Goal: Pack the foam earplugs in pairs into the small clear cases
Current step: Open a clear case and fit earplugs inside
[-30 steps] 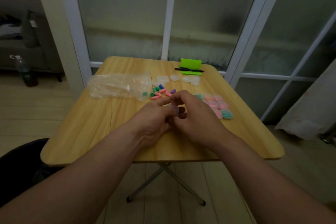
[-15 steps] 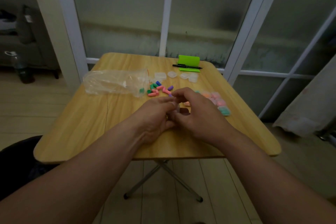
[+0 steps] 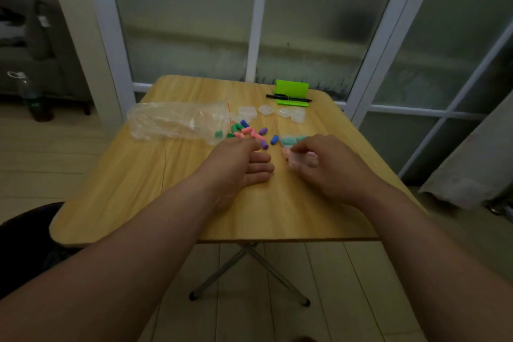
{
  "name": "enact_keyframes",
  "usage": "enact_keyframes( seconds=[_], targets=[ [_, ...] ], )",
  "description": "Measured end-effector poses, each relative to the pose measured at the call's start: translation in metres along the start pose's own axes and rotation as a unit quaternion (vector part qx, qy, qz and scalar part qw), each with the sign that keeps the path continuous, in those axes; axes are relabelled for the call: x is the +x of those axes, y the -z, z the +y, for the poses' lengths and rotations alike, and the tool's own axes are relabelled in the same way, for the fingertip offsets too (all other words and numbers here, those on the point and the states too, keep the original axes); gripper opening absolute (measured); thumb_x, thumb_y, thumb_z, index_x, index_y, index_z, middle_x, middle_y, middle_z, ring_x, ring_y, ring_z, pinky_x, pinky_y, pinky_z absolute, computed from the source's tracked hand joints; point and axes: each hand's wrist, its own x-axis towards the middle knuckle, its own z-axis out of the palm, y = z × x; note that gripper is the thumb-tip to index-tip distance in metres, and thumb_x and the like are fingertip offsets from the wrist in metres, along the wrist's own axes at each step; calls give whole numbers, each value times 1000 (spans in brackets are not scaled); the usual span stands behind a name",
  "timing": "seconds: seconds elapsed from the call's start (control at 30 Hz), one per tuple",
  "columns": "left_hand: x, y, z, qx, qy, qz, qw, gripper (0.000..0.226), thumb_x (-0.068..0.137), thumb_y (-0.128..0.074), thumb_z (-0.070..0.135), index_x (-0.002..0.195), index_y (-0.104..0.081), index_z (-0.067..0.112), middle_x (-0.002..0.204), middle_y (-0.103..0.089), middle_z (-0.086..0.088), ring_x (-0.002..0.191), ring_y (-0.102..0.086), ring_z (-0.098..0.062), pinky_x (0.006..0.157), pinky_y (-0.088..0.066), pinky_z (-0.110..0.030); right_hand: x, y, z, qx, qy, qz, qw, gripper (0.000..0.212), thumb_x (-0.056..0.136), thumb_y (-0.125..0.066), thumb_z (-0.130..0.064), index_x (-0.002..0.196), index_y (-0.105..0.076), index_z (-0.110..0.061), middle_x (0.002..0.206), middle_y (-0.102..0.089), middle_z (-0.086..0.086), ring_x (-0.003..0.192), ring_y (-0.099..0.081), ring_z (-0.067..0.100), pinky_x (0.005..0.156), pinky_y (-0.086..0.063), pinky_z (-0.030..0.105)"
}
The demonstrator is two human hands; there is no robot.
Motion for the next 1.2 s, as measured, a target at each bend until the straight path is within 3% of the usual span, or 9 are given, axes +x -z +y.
enact_keyframes(
  seconds=[0.17, 0.4, 0.5, 0.63, 0.73, 0.9, 1.1, 1.2],
  targets=[
    [3, -2, -1, 6, -6, 4, 1000, 35, 106, -56, 21, 138, -55, 8, 118, -72, -23, 92, -76, -29, 83, -64, -41, 1, -6, -2, -36, 0, -9, 999, 33, 98, -64, -54, 127, -68, -40, 127, -63, -17, 122, -53, 12, 107, -44, 45],
    [8, 0, -2, 3, -5, 3, 1000, 32, 105, -57, 22, 135, -57, 8, 112, -74, -20, 86, -75, -27, 80, -64, -39, -1, -5, 1, -5, -20, -12, 1000, 39, 97, -63, -56, 133, -64, -41, 129, -59, -14, 124, -49, 12, 107, -45, 45],
    [10, -1, 0, 9, -19, -2, 1000, 33, 104, -58, 24, 134, -59, 12, 101, -75, -13, 76, -74, -21, 71, -64, -35, 1, -6, 5, 39, -52, 1, 998, 45, 94, -68, -54, 135, -62, -37, 126, -58, -14, 120, -50, 10, 99, -47, 40],
    [15, -3, 12, -7, -55, -2, 998, 28, 102, -60, 21, 125, -66, 6, 94, -72, -9, 73, -69, -19, 65, -60, -31, 13, -6, 16, 50, -71, 55, 995, 35, 96, -66, -45, 129, -67, -33, 119, -61, -14, 114, -54, 11, 87, -46, 32],
    [22, -4, 24, -29, -88, 14, 996, 23, 102, -58, 20, 118, -67, 6, 99, -72, -12, 78, -67, -21, 72, -57, -34, 27, -2, 29, 46, -98, 54, 993, 35, 96, -67, -42, 129, -67, -31, 122, -62, -11, 115, -56, 11, 93, -51, 36],
    [35, -9, 38, -61, -132, 31, 989, 26, 106, -54, 29, 123, -66, 13, 122, -70, -11, 110, -70, -25, 101, -58, -51, 73, -3, 53, 21, -123, 17, 992, 39, 97, -69, -40, 133, -67, -26, 126, -67, -4, 114, -61, 16, 97, -55, 42],
    [47, -11, 42, -69, -124, 27, 989, 28, 108, -52, 31, 119, -67, 11, 122, -71, -12, 114, -70, -30, 101, -57, -56, 138, -15, 68, -41, -134, -6, 990, 56, 95, -67, -32, 149, -56, -24, 144, -62, 6, 127, -60, 31, 104, -52, 47],
    [50, -9, 43, -75, -121, 26, 990, 28, 108, -53, 31, 116, -68, 9, 119, -72, -14, 114, -70, -33, 100, -57, -57, 161, -25, 72, -78, -131, -34, 988, 54, 95, -60, -33, 148, -59, -27, 148, -58, 10, 133, -56, 36, 108, -50, 49]
  ],
)
